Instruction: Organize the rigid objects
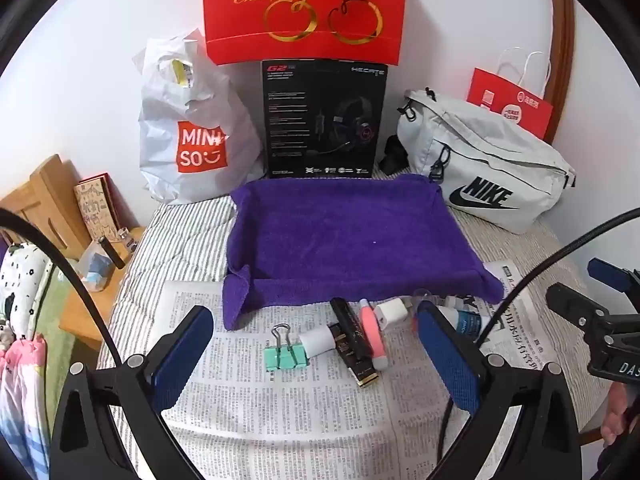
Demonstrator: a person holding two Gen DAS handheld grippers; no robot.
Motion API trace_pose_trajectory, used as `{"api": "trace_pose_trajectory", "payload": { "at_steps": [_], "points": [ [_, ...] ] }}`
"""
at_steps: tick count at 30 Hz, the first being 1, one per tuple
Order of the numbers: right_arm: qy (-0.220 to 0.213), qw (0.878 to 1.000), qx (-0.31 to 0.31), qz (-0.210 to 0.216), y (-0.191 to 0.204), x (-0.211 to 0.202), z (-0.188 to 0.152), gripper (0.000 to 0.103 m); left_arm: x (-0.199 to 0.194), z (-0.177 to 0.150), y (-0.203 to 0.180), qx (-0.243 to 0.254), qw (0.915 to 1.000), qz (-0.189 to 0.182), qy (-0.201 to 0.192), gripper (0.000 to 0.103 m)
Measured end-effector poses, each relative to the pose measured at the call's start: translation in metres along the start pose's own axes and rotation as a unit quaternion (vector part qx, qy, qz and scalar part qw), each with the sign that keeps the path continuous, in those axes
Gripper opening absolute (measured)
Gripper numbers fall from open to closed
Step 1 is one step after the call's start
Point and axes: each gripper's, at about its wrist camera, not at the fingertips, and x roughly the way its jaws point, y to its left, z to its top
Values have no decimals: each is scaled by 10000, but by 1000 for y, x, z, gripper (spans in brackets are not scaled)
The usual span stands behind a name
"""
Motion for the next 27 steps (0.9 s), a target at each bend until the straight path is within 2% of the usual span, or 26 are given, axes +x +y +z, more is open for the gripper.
{"api": "trace_pose_trajectory", "payload": {
  "at_steps": [3,4,9,11,27],
  "points": [
    [4,10000,0,48,0,-1,-1,103,2,2,3,-101,9999,-89,43,103],
    [6,10000,-5,42,0,-1,-2,103,-4,5,-2,-5,10000,6,-76,103],
    [-18,10000,-4,56,0,-7,-2,103,-2,14,-4,-11,10000,84,-52,103],
    [-24,10000,-3,51,1,-9,-2,103,-13,1,-7,78,9998,25,-197,103],
    [-66,9999,51,66,0,-12,-3,103,-16,-2,-7,88,9997,14,-226,103]
  ]
}}
